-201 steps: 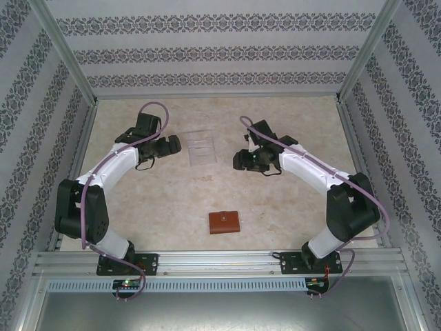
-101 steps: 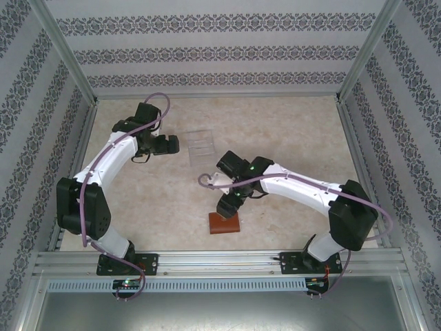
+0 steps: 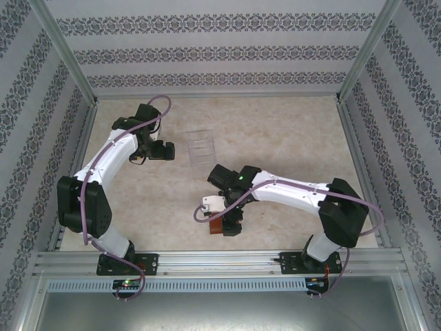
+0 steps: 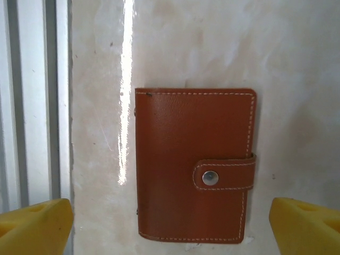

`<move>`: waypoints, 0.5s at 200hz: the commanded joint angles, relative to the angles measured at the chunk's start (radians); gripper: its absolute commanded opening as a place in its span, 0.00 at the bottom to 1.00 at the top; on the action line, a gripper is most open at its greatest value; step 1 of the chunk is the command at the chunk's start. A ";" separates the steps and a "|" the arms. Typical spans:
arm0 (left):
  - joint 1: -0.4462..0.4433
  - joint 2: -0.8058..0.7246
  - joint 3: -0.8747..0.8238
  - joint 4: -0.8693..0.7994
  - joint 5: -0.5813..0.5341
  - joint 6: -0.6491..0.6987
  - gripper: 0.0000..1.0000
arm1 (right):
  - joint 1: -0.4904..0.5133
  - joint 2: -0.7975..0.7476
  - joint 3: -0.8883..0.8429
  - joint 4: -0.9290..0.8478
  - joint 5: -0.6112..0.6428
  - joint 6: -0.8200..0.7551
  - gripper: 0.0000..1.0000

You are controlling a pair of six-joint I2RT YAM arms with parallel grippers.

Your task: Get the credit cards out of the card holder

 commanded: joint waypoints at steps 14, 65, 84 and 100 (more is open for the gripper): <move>0.045 0.002 -0.050 -0.007 -0.057 0.046 1.00 | 0.026 0.080 0.045 -0.012 0.066 -0.070 0.98; 0.080 -0.006 -0.054 0.002 -0.054 0.026 1.00 | 0.050 0.183 0.077 0.036 0.152 -0.057 0.98; 0.089 -0.001 -0.053 0.003 -0.038 0.024 1.00 | 0.056 0.207 0.078 0.051 0.159 -0.053 0.98; 0.091 0.007 -0.051 0.006 -0.022 0.027 1.00 | 0.059 0.227 0.079 0.048 0.142 -0.046 0.96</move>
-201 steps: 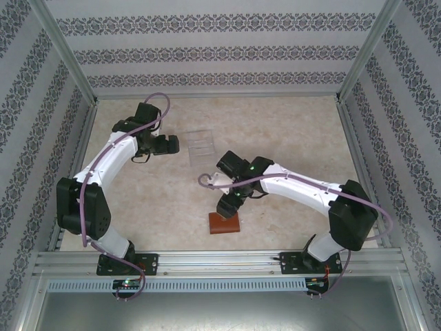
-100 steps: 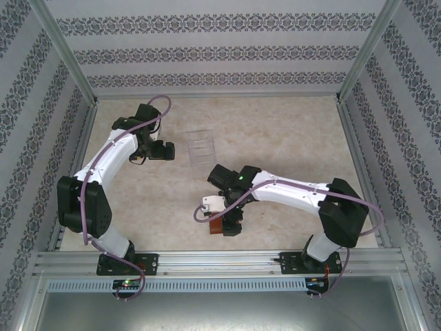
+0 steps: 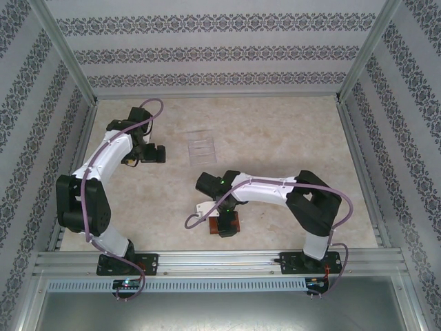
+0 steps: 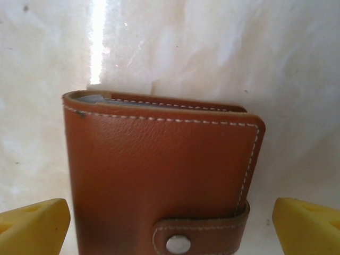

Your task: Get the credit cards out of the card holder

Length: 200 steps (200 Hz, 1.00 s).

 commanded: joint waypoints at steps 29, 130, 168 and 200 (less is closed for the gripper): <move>0.017 0.008 -0.005 0.006 0.026 0.011 1.00 | 0.020 0.058 0.014 0.006 -0.007 0.023 0.92; 0.020 0.003 0.001 0.010 -0.044 -0.007 1.00 | 0.005 0.012 0.014 0.061 0.012 0.211 0.82; 0.026 -0.019 0.005 0.016 -0.084 -0.016 1.00 | -0.053 -0.017 0.031 0.125 0.036 0.491 0.74; 0.038 -0.032 -0.005 0.033 -0.057 -0.015 1.00 | -0.115 -0.012 0.060 0.135 0.078 0.829 0.66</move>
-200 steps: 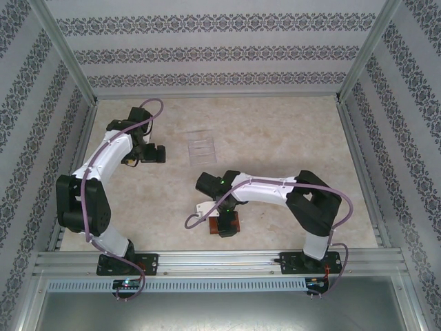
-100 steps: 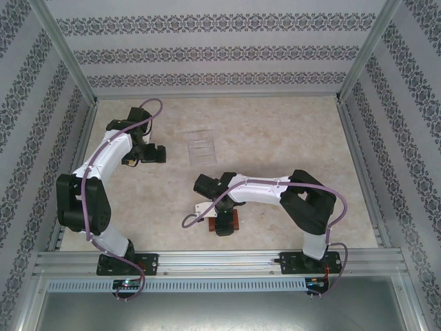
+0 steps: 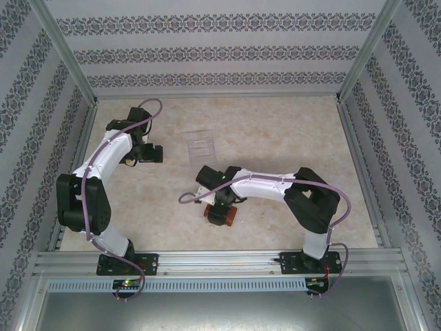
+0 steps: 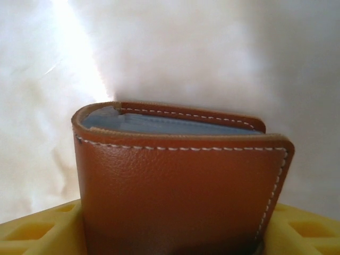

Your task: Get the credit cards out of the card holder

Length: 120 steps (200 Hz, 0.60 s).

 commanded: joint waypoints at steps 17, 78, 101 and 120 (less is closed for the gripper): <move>0.032 -0.063 -0.021 0.054 0.020 -0.008 1.00 | -0.058 -0.019 0.041 0.030 0.080 0.486 0.65; 0.032 -0.188 -0.083 0.192 0.172 0.004 0.97 | -0.074 0.012 0.078 0.042 0.128 0.948 0.61; 0.033 -0.221 -0.106 0.222 0.149 -0.003 0.97 | -0.073 0.069 0.148 -0.047 0.172 1.059 0.61; 0.032 -0.233 -0.113 0.235 0.144 0.001 0.97 | -0.074 0.095 0.168 -0.047 0.183 1.077 0.63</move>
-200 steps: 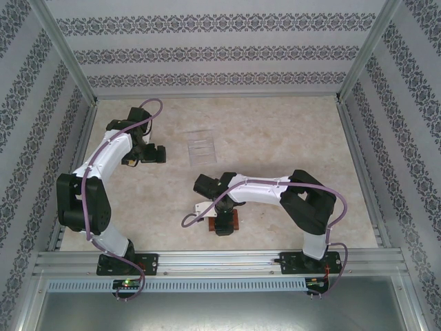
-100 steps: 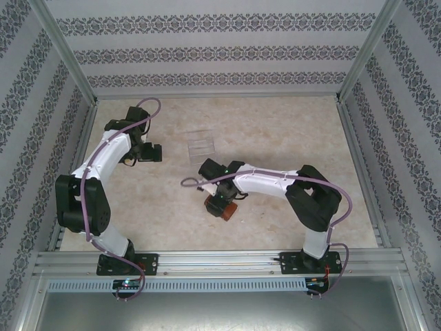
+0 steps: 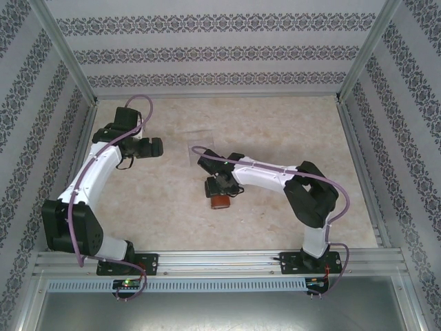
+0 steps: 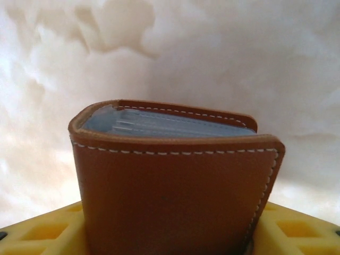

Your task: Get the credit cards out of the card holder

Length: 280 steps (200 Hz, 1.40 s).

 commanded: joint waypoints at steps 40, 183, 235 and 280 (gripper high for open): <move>0.009 -0.017 -0.023 0.073 0.038 -0.027 0.97 | 0.000 0.095 0.088 -0.070 0.046 0.116 0.72; -0.142 0.136 0.006 0.034 0.308 -0.231 0.54 | -0.074 -0.159 -0.085 0.066 -0.063 0.101 0.79; -0.287 0.178 -0.096 0.226 0.404 -0.396 0.18 | -0.150 -0.208 -0.176 0.103 -0.166 0.101 0.74; -0.406 0.245 -0.123 0.349 0.442 -0.477 0.02 | -0.167 -0.216 -0.203 0.110 -0.218 0.079 0.70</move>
